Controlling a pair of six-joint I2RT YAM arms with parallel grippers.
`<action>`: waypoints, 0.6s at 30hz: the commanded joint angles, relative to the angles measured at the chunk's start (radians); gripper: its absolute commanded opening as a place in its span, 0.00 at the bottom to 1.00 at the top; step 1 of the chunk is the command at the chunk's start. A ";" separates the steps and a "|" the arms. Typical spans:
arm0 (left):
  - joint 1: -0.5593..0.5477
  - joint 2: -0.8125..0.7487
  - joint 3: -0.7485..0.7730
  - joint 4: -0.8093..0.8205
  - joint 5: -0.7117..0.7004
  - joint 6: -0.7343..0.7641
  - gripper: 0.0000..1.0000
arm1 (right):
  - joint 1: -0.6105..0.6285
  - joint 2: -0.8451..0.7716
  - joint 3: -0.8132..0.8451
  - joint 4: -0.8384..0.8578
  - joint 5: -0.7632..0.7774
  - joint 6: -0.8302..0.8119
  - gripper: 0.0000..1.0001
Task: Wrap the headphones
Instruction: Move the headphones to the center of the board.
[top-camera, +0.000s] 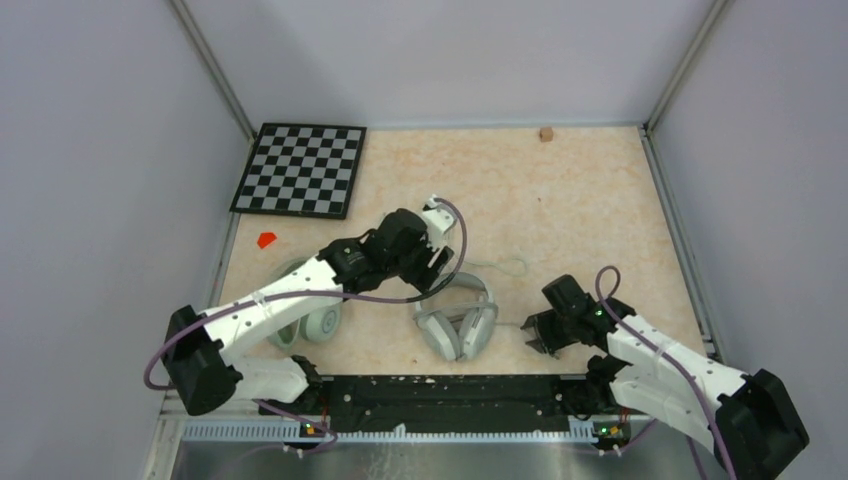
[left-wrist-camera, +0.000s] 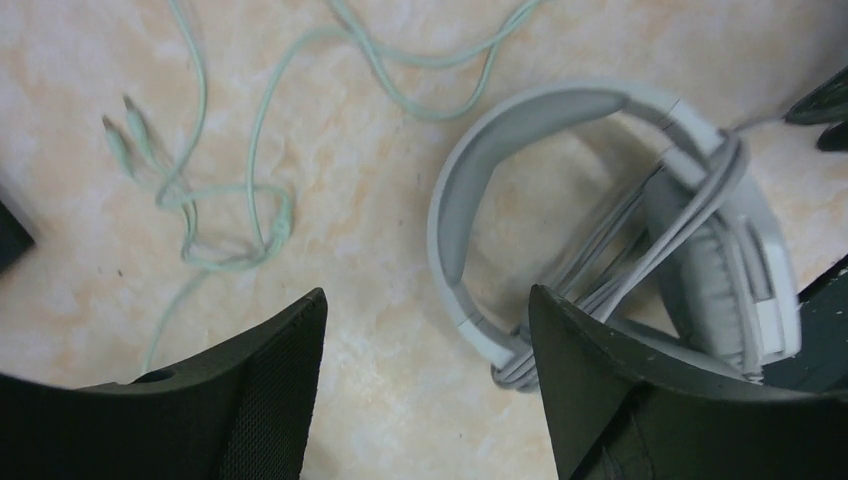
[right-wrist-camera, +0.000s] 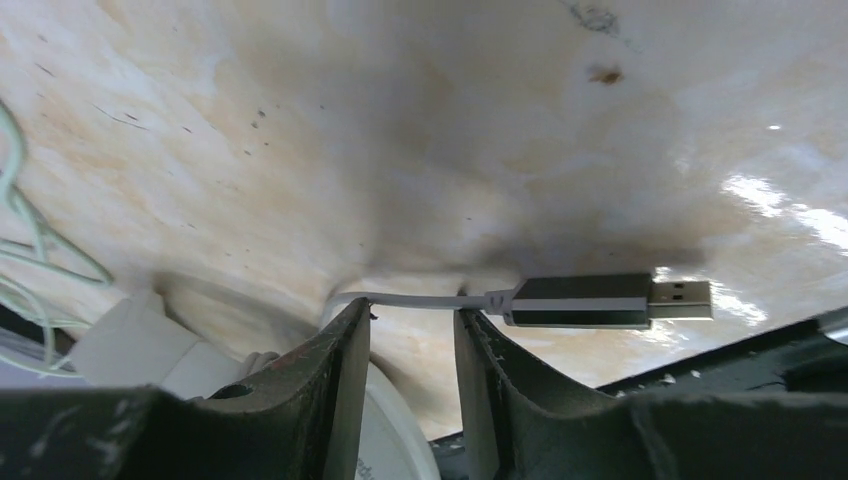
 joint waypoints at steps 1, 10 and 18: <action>0.064 -0.053 -0.091 -0.002 -0.035 -0.133 0.75 | -0.010 0.021 -0.047 -0.010 0.149 0.079 0.36; 0.135 0.043 -0.170 0.081 0.042 -0.251 0.69 | -0.009 0.046 0.023 -0.104 0.307 0.112 0.33; 0.135 0.152 -0.186 0.142 0.094 -0.288 0.68 | -0.010 0.079 0.014 -0.076 0.378 0.107 0.29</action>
